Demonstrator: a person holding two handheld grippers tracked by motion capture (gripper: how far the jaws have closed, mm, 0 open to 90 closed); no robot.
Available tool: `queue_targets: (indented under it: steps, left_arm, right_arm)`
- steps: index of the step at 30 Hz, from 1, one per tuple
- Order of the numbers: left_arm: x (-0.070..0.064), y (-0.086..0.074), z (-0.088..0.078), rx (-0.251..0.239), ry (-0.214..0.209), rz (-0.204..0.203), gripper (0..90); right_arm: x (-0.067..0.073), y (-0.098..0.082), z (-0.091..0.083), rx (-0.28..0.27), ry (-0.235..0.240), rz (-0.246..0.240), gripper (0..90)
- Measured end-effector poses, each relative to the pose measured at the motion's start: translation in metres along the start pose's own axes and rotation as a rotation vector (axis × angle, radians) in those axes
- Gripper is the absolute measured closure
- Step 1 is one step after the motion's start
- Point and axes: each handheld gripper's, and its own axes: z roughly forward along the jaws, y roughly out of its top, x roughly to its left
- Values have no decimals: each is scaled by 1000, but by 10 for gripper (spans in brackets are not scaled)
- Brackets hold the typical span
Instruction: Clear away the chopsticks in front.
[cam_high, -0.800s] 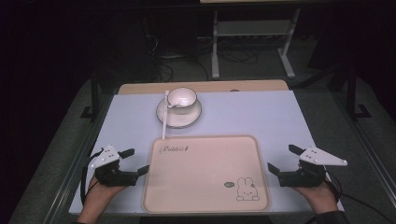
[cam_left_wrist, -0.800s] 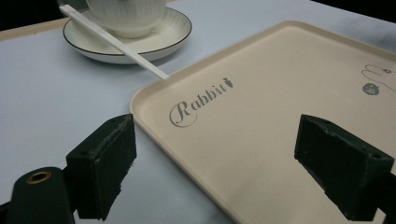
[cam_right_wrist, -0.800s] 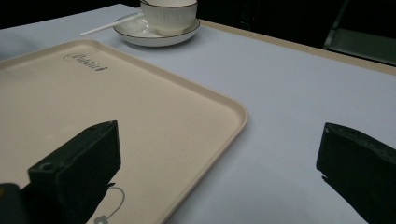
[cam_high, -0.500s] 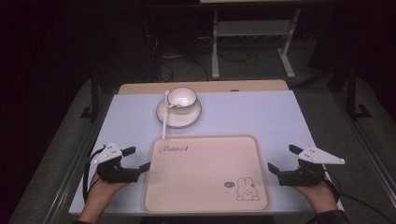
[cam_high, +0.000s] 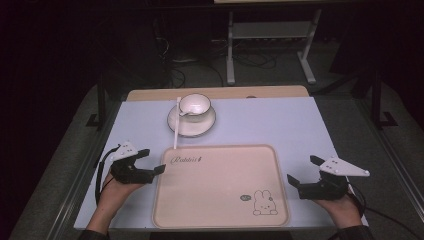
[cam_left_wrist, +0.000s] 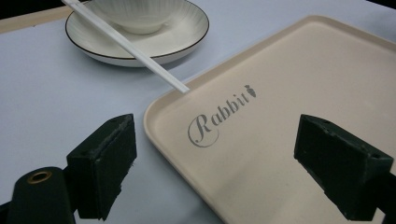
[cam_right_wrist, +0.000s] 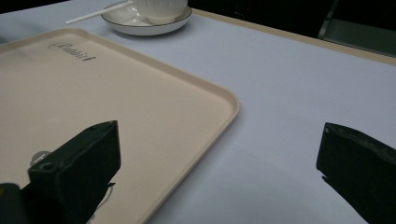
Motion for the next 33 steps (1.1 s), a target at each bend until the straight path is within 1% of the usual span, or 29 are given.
queue_targets:
  steps: [3, 4, 7, 8, 9, 10, 11, 12, 13, 15, 17, 18, 20, 22, 24, 27, 28, 32, 33]
  left_arm:
    - [1, 3, 4, 14, 0, 3, 124]
    - [2, 6, 8, 32, -3, 6, 124]
    - [4, 10, 13, 41, -13, -1, 125]
    - [6, 13, 17, 49, 1, 2, 126]
    - [6, 13, 17, 49, 1, 2, 127]
    - [7, 17, 20, 54, 5, 2, 127]
    - [8, 20, 21, 56, 9, 10, 127]
    - [8, 20, 21, 56, 9, 10, 127]
    - [10, 25, 22, 56, 11, 8, 127]
    - [13, 29, 24, 60, 12, 8, 127]
    - [16, 33, 27, 50, 9, -2, 127]
    - [17, 35, 28, 54, 12, -7, 127]
    - [20, 38, 32, 58, 19, 1, 127]
    - [22, 40, 33, 61, 19, 1, 127]
    - [27, 45, 37, 70, 29, -6, 127]
    - [30, 48, 40, 73, 37, -14, 127]
    - [33, 51, 43, 75, 40, -25, 127]
    - [40, 57, 50, 84, 47, -29, 127]
    - [40, 57, 50, 84, 47, -29, 127]
  right_arm:
    - [0, 0, 1, 4, 2, -1, 0]
    - [0, 0, 0, 1, 1, 1, 0]
    - [0, 0, -1, -6, 3, -1, 0]
    - [-1, 1, -1, -7, 3, 1, 0]
    - [-1, 1, -1, -7, 3, 1, 0]
    - [-1, 1, -2, -13, 2, 6, 0]
    - [-1, 1, -2, -15, 2, 3, 0]
    - [-1, 1, -2, -15, 2, 3, 0]
    - [-1, 1, -2, -16, 2, 2, 0]
    - [0, 1, -2, -12, 3, 1, 0]
    - [-1, 1, -1, -11, 4, 4, 0]
    - [-1, 1, -1, -12, 4, 4, 0]
    - [-1, 2, 0, -12, 2, 2, 0]
    - [0, 2, 0, -10, 3, 2, 0]
    - [0, 1, 0, -6, 3, 0, 0]
    - [-1, 1, 0, -9, 4, 1, 0]
    - [-1, 1, -1, -14, 5, 6, 0]
    - [-1, 1, -1, -12, 7, 5, 0]
    - [-1, 1, -1, -12, 7, 5, 0]
